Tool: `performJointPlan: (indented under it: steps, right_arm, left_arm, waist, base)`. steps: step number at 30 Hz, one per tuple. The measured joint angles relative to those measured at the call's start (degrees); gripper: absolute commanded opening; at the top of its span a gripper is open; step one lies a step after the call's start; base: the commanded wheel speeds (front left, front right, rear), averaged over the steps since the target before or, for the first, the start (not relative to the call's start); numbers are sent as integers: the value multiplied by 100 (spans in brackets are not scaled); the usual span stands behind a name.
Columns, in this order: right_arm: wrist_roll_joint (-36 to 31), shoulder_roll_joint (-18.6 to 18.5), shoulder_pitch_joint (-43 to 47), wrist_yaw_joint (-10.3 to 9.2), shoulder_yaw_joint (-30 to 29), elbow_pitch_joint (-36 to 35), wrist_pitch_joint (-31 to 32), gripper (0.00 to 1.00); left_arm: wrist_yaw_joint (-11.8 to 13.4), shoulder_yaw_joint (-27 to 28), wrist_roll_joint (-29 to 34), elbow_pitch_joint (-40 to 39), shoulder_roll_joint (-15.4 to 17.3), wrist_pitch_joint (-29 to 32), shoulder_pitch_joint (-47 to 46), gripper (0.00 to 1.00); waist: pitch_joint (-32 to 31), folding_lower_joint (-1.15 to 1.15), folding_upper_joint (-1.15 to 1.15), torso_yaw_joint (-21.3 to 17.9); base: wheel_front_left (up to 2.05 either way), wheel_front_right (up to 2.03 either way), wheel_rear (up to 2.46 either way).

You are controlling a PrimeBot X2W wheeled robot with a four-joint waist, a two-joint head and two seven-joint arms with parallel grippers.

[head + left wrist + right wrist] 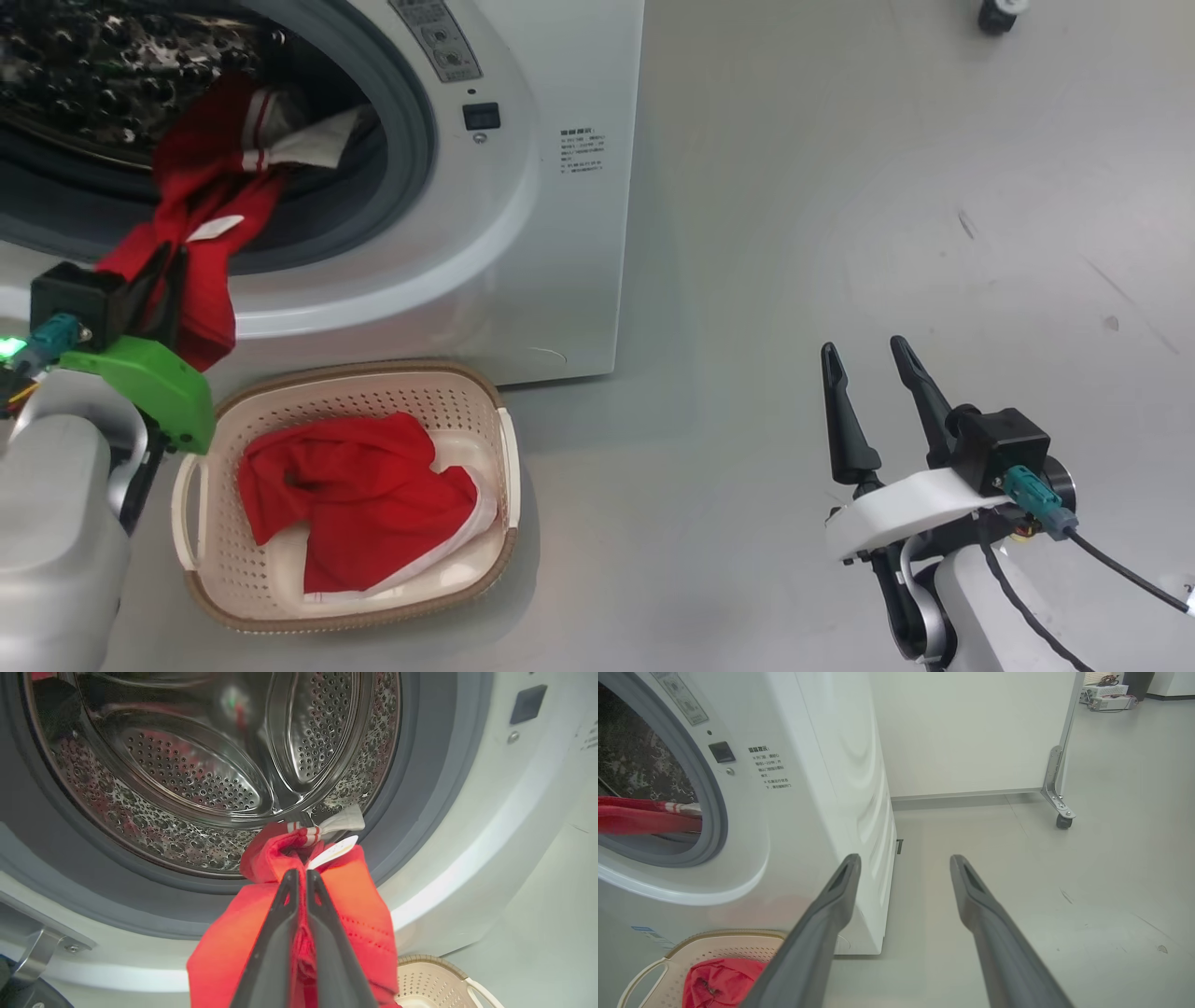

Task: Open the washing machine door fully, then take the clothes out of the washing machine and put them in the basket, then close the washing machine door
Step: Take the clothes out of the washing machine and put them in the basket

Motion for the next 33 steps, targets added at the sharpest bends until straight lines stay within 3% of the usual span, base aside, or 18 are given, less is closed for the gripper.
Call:
performJointPlan:
  steps: [17, 24, 33]
  right_arm:
    - [5, -8, 606, 178, -229, 52, 0, 100]
    - [5, -2, 753, 253, -300, 52, 0, 100]
    - [4, 10, 842, 346, -322, 52, 0, 100]
  left_arm:
    - [0, 93, -25, -1117, 25, -24, 909, 0]
    - [8, 431, 9, -2040, 25, -31, 1223, 0]
    - [209, 943, 75, -3103, 30, -41, 1630, 0]
  waist:
    - [-837, 0, 0, 402]
    - [-1028, 0, 0, 540]
    - [-1147, 0, 0, 649]
  base:
    - [0, 0, 0]
    - [0, 0, 0]
    - [0, 0, 0]
